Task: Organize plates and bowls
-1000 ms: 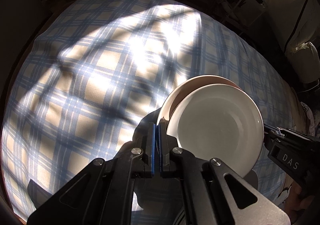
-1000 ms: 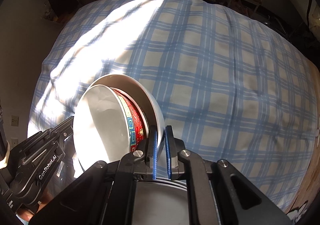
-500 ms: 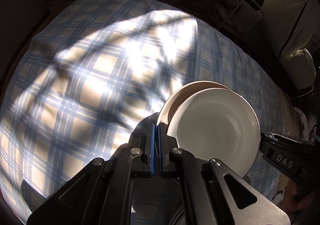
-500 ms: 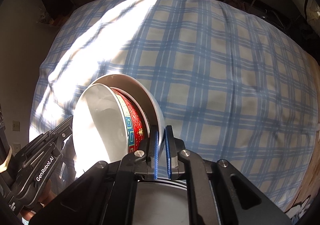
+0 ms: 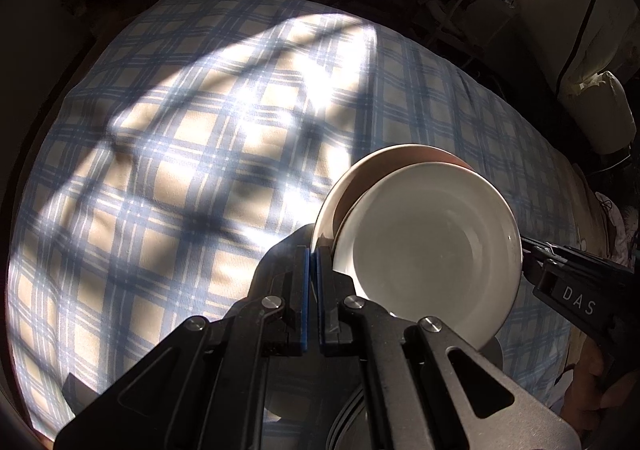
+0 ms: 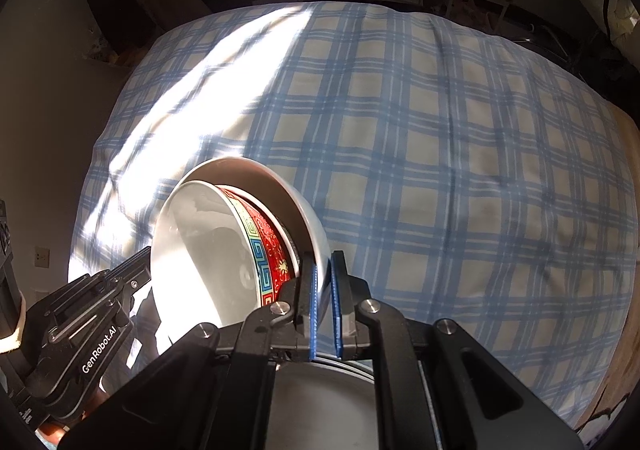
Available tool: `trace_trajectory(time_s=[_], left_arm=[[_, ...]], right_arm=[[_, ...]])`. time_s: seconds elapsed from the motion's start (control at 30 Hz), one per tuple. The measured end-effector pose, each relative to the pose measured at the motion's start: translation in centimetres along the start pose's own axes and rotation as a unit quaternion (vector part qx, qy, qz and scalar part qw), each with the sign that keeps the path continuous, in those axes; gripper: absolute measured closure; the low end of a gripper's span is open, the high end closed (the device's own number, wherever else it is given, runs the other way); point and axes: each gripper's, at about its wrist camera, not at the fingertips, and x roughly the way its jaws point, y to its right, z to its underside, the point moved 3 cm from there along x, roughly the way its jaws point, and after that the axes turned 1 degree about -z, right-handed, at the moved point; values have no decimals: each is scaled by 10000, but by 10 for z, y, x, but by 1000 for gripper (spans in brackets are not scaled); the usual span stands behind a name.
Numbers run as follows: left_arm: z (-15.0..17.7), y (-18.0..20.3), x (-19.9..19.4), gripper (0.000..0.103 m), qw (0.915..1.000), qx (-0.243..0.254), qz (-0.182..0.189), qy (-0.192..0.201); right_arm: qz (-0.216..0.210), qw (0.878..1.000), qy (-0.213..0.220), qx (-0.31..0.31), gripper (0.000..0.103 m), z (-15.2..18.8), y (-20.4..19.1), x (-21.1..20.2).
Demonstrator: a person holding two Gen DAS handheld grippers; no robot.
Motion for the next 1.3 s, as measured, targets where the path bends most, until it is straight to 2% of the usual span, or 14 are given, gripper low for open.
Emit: trace_trajectory(time_s=[0.3, 0.5, 0.83, 1.1, 1.3], left_arm=[[0, 6, -15, 103, 9999, 107, -102, 62], [2, 11, -23, 103, 9996, 180, -205, 90], [5, 25, -50, 103, 9990, 302, -282, 173], [33, 38, -76, 103, 9988, 316, -278, 232], [66, 44, -78, 103, 9991, 216, -353, 87]], right_arm=[[-272, 9994, 47, 184, 93, 5, 7, -8], [-308, 9992, 106, 228, 93, 6, 8, -11], [-380, 9986, 244, 271, 93, 15, 9, -39], [-309, 9987, 322, 232, 93, 42, 9, -68], [-291, 9989, 264, 263, 93, 74, 16, -73]])
